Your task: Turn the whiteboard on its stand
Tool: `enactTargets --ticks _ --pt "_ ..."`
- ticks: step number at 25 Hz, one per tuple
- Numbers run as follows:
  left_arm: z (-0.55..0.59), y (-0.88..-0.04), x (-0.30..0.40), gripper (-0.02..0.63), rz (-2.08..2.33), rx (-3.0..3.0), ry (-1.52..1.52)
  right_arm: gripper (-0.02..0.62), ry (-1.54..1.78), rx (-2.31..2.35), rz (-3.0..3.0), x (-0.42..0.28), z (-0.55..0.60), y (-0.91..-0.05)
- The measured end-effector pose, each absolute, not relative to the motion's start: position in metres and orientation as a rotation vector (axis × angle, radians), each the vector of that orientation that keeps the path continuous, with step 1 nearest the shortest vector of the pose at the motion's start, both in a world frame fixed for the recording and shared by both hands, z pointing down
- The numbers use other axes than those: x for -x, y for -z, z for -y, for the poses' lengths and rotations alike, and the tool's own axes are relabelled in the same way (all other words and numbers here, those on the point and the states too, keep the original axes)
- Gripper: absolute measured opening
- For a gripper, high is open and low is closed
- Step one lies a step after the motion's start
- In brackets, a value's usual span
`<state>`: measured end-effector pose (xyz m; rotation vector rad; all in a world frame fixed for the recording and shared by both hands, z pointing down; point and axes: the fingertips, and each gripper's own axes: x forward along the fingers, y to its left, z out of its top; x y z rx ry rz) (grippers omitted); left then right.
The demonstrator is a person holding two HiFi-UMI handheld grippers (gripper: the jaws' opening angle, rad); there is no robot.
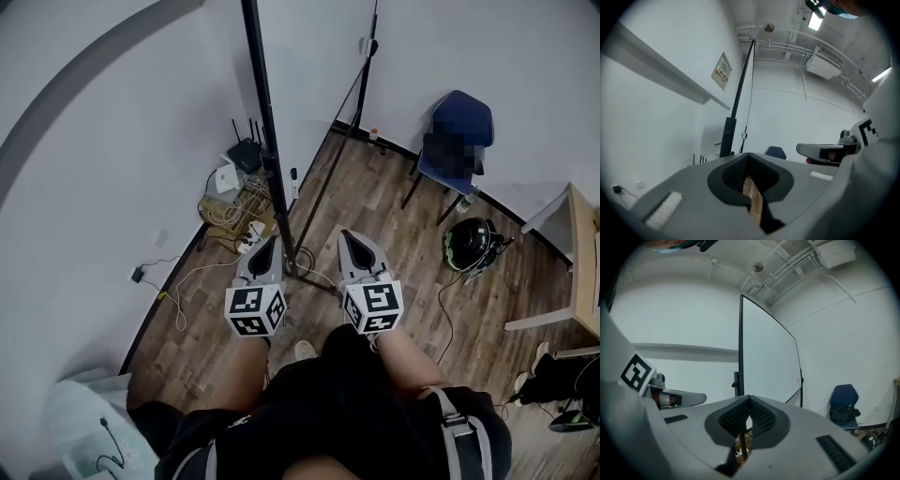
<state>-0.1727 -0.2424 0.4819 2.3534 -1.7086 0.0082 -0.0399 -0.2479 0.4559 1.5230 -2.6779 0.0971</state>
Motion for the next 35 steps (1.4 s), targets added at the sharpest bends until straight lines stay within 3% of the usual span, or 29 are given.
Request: enactTargets --ticks 21,25,35 --pt "0.337 -0.496 0.185 0.008 1.865 -2.204 -0.082 0.003 -0.130 -1.472 2.753 0.006 0.334 -0.444" --pt "0.350 -0.503 0.187 0.129 1.888 -2.196 -0.127 0.003 -0.149 -1.475 2.757 0.001 0.346 -0.445" --pt "0.384 -0.522 0.192 0.175 1.905 -2.180 -0.229 0.003 -0.140 -1.510 2.742 -0.016 0.362 -0.446"
